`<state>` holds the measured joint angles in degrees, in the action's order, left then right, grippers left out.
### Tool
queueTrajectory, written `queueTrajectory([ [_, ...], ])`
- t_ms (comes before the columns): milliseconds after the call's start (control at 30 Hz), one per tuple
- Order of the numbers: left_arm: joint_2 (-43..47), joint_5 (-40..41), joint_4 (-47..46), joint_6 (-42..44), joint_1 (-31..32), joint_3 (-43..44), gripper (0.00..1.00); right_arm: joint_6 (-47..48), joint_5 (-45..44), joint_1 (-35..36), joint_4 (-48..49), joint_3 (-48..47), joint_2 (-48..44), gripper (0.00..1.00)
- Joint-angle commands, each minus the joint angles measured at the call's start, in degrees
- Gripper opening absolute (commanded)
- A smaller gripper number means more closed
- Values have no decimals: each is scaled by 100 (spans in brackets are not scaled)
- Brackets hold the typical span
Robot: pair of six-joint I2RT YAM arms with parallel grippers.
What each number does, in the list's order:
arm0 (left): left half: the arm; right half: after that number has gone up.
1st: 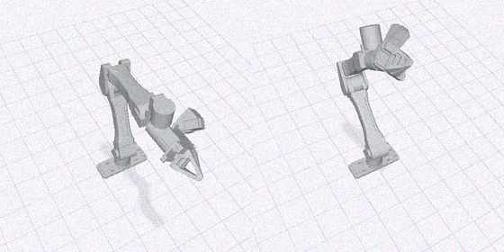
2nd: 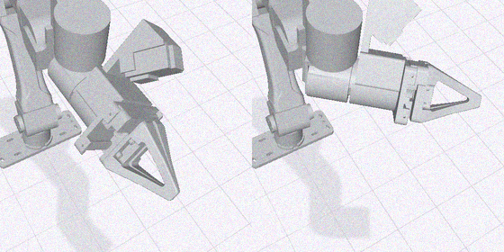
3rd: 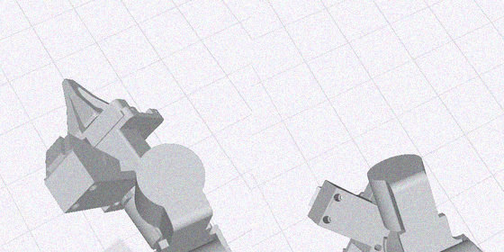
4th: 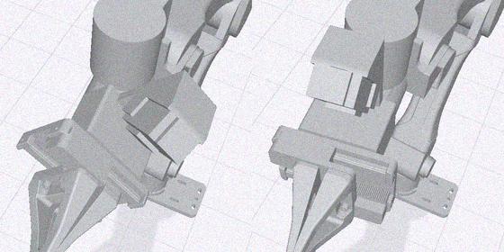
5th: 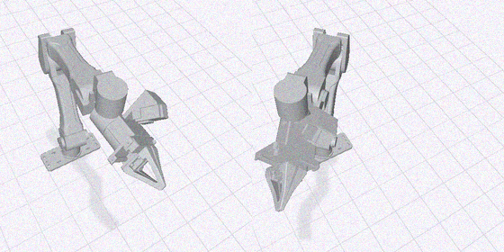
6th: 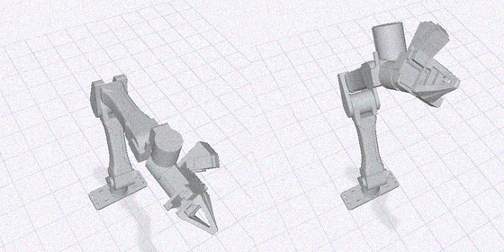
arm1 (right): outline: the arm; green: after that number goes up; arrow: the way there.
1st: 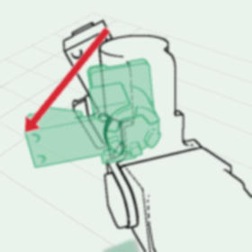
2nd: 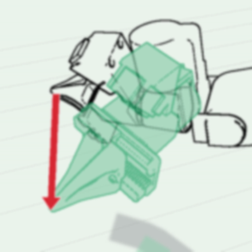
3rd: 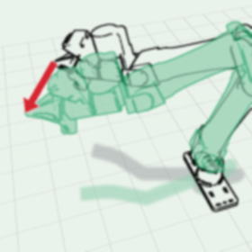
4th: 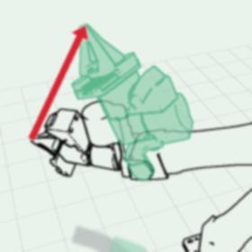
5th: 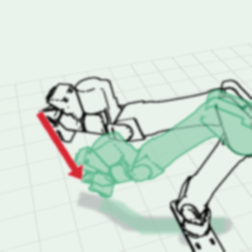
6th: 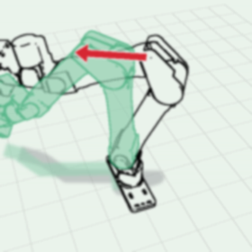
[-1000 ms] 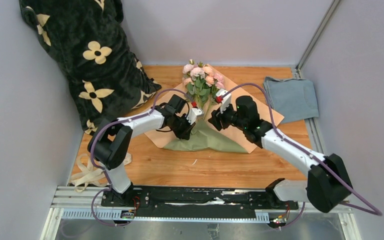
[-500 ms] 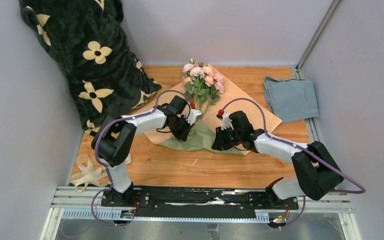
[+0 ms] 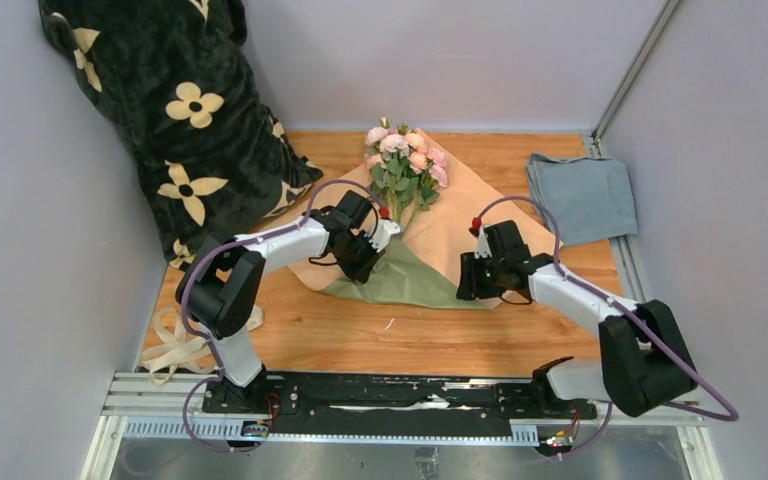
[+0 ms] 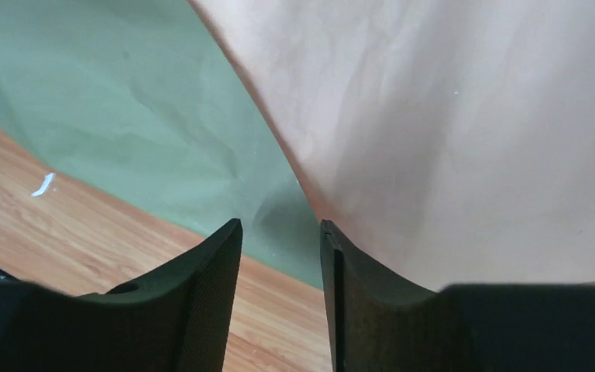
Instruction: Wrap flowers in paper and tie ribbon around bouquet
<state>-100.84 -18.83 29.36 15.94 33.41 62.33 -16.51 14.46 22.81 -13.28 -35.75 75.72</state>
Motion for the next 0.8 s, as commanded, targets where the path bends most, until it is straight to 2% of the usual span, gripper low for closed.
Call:
queueTrajectory([
  [0, 352, -205, 192, 282, 0, -41, 3, 764, 666, -75, -217, -308, -411, 56],
  [67, 489, -398, 208, 431, 1, -68, 4, 991, 1237, -82, 54, -605, -226, 60],
  [233, 856, -737, 191, 954, 72, -182, 5, 1486, 2648, -159, 591, -1456, 804, 59],
  [367, 1150, -479, -49, 1234, 111, -390, 6, 1818, 4053, -171, 570, -1868, 1451, 61],
  [467, 1050, -200, -62, 1081, 113, -338, 5, 1934, 4682, -155, 646, -1589, 1402, 64],
  [633, 890, -175, -65, 893, 108, -261, 4, 1917, 4944, -127, 878, -921, 1134, 63],
  [700, 869, -130, -61, 848, 106, -206, 3, 1763, 4941, -44, 1087, -792, 1184, 60],
  [733, 872, -67, -63, 819, 110, -187, 3, 1751, 4801, 0, 1107, -768, 1224, 52],
  [767, 885, -11, -70, 788, 110, -167, 2, 1707, 4612, 19, 1135, -760, 1254, 38],
])
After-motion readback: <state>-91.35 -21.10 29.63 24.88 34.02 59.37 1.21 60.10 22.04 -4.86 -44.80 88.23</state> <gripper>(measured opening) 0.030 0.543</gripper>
